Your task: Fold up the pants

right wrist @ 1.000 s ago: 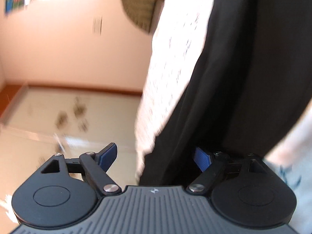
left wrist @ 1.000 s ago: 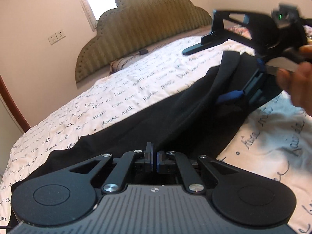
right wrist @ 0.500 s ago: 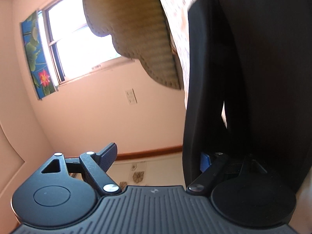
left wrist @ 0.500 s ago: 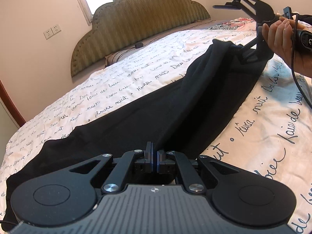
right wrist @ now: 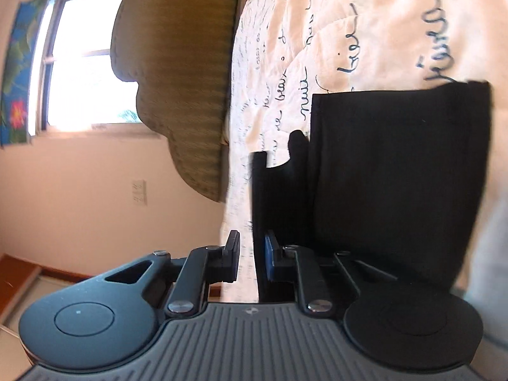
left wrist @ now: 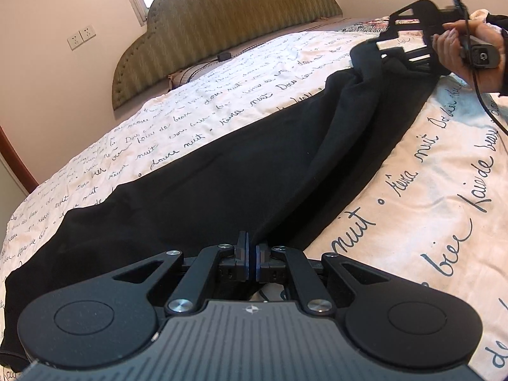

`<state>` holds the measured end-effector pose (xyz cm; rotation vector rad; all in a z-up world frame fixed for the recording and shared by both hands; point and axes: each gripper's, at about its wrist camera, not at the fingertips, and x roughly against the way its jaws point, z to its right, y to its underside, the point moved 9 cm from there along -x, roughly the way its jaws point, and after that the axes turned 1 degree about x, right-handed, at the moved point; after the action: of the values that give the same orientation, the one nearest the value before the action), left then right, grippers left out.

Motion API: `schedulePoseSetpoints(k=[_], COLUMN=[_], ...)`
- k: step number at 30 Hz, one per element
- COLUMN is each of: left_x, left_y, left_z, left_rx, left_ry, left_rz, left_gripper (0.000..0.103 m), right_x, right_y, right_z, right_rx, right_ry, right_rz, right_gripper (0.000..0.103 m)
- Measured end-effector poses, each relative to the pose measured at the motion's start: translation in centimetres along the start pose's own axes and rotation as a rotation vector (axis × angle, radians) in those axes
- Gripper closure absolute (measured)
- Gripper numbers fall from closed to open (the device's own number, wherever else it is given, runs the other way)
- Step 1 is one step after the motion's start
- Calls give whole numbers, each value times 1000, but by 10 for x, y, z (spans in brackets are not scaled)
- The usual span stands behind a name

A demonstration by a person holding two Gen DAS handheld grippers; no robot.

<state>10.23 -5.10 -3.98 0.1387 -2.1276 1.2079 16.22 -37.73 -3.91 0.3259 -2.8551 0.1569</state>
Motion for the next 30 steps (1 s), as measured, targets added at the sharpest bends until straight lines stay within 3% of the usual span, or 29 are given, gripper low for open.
schedulePoseSetpoints(k=[3, 9, 15, 16, 18, 19, 23, 28, 30], left_x=[0, 0, -1, -2, -1, -1, -1, 5, 8], left_y=[0, 1, 2, 2, 2, 2, 1, -1, -1], left_z=[0, 0, 0, 0, -1, -2, -5, -9, -10], left_rx=[-2, -8, -4, -4, 0, 5, 21, 62, 75], left_ry=[-2, -2, -5, -5, -5, -3, 1, 15, 24], left_rz=[-4, -12, -18, -18, -18, -19, -16, 8, 22], left_gripper=[96, 95, 93, 93, 91, 91, 88, 85, 84], right_x=[-15, -26, -47, -48, -49, -48, -33, 11, 35], right_y=[0, -21, -36, -36, -35, -35, -36, -45, -47], right_z=[6, 2, 1, -1, -7, -12, -43, -108, -95], right_rx=[-16, -33, -11, 14, 71, 96, 236, 353, 379], right_ry=[55, 33, 81, 88, 94, 91, 100, 9, 63], right_rz=[-61, -40, -63, -61, -41, -29, 7, 26, 28], right_gripper=[85, 85, 86, 87, 100, 100, 100, 100, 100])
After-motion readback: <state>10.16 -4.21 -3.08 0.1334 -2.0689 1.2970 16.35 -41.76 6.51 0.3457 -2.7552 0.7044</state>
